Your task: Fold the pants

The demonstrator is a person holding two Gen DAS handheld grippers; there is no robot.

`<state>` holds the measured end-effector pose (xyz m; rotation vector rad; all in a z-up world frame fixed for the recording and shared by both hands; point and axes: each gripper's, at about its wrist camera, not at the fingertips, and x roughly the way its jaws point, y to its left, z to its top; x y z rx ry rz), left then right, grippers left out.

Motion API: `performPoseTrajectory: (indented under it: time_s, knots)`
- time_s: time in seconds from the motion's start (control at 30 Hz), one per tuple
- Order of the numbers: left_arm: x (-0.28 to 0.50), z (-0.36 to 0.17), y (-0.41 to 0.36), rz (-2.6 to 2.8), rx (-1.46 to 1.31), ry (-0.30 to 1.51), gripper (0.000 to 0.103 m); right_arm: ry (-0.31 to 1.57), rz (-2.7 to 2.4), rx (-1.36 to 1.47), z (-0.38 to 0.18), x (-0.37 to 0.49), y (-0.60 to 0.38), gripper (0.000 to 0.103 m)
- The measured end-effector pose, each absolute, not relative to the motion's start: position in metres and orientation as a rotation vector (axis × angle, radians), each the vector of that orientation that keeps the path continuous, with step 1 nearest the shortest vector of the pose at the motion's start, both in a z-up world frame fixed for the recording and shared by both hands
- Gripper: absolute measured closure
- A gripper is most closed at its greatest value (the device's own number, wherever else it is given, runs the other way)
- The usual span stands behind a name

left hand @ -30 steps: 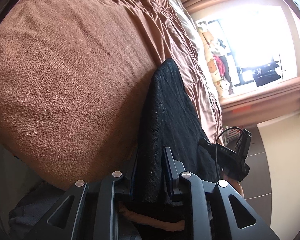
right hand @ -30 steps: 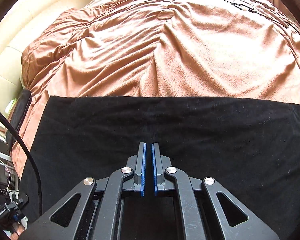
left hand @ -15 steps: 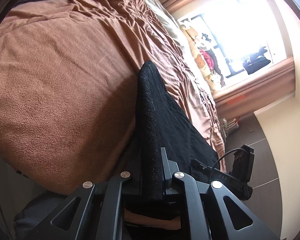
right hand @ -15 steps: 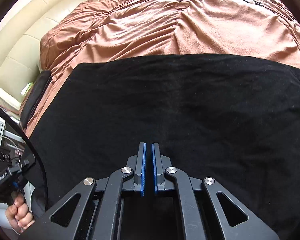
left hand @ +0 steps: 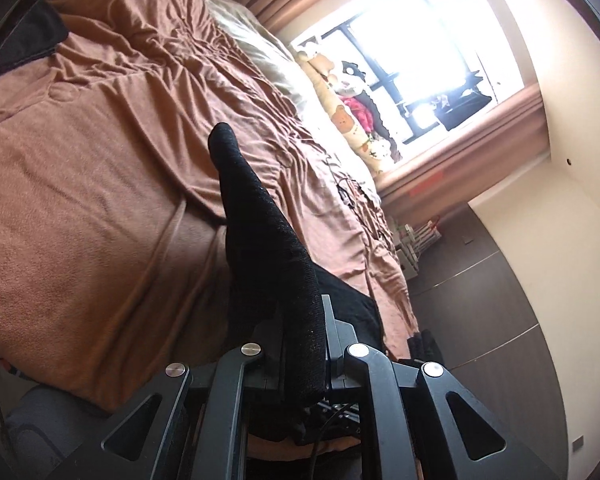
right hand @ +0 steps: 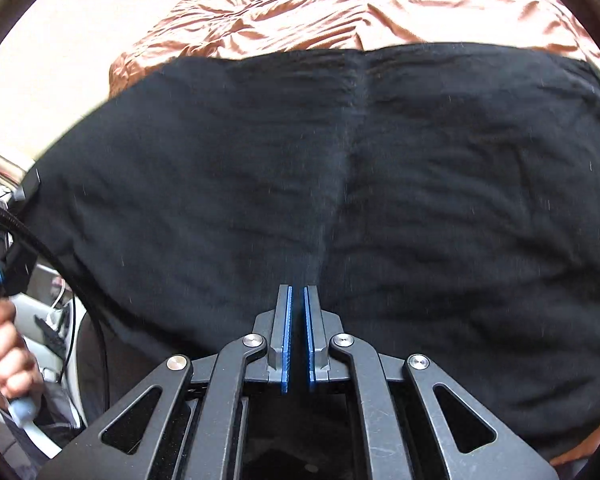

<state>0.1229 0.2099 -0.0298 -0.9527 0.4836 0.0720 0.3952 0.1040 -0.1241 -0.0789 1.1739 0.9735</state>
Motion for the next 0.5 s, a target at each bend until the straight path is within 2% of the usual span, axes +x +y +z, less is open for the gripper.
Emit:
performPoseTrajectory:
  time_s: [0.5]
  knots:
    - [0.193,0.042,0.126,-0.067,-0.776,0.508,0.091,1.042,0.892,0.137,-0.082,0.413,-0.026,0.1]
